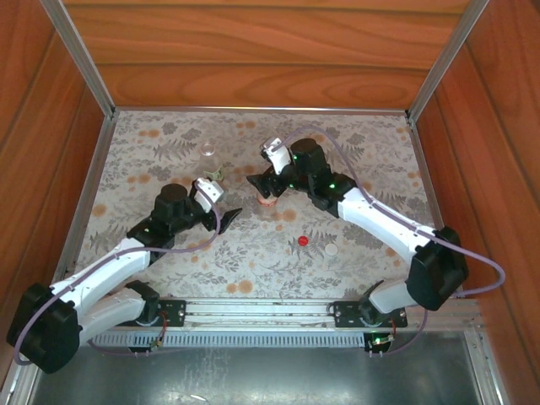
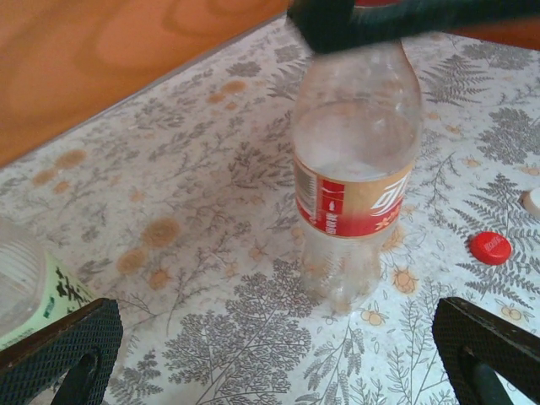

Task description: Screw on the bottle caps

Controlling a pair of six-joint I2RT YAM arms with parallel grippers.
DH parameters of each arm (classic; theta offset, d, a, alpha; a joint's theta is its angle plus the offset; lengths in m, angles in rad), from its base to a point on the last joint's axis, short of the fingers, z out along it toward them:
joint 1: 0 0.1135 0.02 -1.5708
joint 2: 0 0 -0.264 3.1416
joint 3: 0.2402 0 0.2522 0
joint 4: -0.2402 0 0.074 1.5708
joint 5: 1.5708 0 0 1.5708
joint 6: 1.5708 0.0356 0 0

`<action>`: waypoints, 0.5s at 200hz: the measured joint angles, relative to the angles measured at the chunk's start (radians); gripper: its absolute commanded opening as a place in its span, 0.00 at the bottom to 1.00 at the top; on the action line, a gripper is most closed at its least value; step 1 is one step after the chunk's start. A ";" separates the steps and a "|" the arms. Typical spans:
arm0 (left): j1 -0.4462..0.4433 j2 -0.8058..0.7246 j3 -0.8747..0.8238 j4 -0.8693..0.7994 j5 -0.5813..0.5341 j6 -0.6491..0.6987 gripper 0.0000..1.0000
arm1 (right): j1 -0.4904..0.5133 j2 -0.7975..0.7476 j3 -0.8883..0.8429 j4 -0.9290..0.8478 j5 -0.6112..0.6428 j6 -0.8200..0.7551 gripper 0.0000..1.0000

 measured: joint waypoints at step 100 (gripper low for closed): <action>-0.017 0.025 -0.005 0.059 0.033 0.017 1.00 | 0.000 -0.484 -0.211 -0.327 0.240 0.205 1.00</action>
